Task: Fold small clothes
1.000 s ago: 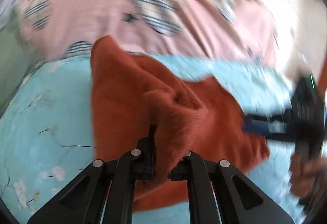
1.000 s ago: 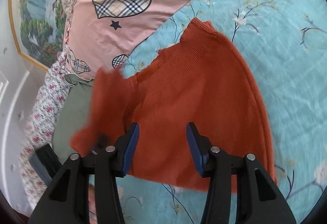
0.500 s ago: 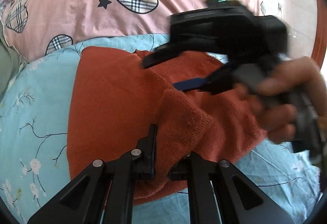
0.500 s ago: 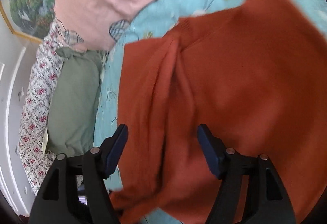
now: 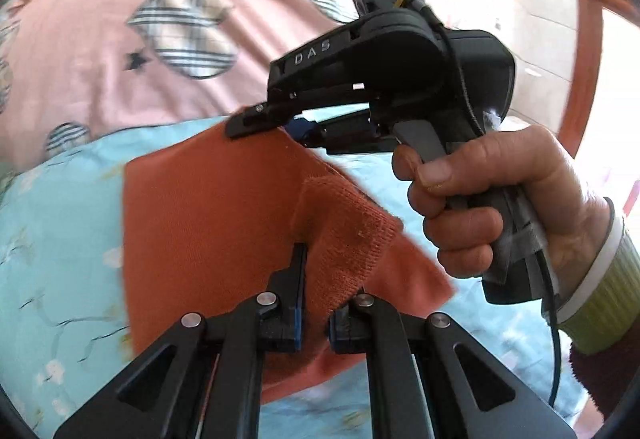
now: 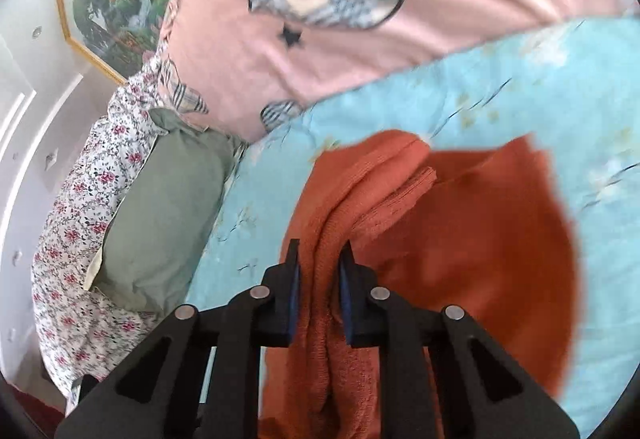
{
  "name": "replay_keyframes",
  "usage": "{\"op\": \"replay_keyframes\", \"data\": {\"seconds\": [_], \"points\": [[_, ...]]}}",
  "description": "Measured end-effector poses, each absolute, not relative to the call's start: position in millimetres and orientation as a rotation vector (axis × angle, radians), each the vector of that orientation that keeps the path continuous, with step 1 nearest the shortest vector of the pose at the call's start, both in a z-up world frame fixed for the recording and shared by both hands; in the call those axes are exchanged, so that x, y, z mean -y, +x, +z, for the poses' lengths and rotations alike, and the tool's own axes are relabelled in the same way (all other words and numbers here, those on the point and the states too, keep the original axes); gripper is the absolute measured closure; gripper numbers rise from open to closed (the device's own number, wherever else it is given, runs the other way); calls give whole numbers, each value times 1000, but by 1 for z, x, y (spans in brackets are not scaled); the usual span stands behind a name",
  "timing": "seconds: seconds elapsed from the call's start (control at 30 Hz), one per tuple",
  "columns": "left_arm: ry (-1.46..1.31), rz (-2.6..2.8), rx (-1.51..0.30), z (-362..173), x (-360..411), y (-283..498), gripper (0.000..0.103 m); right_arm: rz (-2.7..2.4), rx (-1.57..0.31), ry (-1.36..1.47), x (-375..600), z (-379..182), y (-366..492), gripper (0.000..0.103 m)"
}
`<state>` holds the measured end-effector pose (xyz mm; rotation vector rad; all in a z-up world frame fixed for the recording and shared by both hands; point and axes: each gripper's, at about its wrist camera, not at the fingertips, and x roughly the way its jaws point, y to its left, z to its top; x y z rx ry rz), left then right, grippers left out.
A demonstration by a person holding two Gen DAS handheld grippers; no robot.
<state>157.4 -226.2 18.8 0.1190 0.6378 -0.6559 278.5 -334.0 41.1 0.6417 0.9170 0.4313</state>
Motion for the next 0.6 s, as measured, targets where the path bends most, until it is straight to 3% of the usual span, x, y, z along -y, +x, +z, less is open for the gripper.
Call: {"op": "replay_keyframes", "data": {"seconds": [0.27,0.43,0.6], "points": [[100,-750,-821,-36,283,174,96,272,-1033,665,399,-22,259,87],[133,-800,-752,-25,291,166,95,250,-962,637,411,-10,246,88],[136,-805,-859,-48,300,182,92,184,-1045,581,409,-33,252,88]]}}
